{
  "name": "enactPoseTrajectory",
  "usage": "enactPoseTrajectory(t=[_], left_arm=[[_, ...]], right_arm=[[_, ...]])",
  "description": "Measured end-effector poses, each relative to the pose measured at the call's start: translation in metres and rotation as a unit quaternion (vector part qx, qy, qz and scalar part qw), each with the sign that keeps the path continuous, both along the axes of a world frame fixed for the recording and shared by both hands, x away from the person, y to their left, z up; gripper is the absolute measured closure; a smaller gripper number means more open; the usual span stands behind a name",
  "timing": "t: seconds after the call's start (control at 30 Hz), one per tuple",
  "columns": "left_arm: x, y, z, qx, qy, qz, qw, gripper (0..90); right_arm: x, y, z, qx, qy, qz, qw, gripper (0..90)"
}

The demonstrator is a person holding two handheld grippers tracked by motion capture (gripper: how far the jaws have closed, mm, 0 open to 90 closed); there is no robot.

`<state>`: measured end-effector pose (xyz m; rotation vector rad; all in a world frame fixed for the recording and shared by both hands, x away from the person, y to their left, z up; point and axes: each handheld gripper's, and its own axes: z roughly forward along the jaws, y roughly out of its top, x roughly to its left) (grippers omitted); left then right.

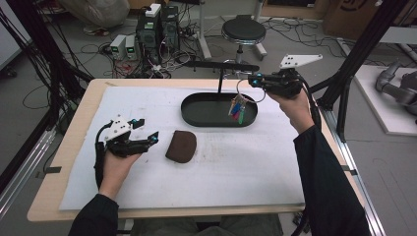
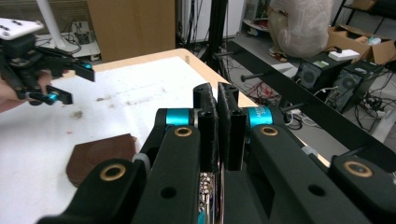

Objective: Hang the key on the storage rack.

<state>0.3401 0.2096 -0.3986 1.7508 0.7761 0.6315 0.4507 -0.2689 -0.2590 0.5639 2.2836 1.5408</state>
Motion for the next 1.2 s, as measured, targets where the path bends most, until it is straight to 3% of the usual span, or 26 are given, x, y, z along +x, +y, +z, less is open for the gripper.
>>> enactPoseTrajectory(t=[0.3,0.7,0.83,0.93,1.2], left_arm=[[0.001,0.000,-0.001,-0.002,0.001,-0.001,1.0000,27.7],[0.002,0.001,-0.001,0.000,0.004,-0.004,1.0000,27.7],[0.002,0.000,-0.002,-0.001,0.004,-0.004,1.0000,27.7],[0.003,-0.001,-0.002,0.001,0.006,-0.006,1.0000,27.7],[0.003,0.000,-0.003,0.003,0.008,-0.006,0.9999,27.7]], right_arm=[[0.024,0.001,-0.004,-0.016,-0.004,-0.016,0.9997,87.9],[0.057,-0.010,-0.011,-0.012,0.023,-0.051,0.9983,88.0],[0.062,-0.011,-0.013,-0.007,0.020,-0.058,0.9981,87.9],[0.067,-0.011,-0.018,-0.019,0.027,-0.066,0.9973,88.0],[0.075,-0.018,-0.024,-0.025,0.035,-0.094,0.9947,87.9]])
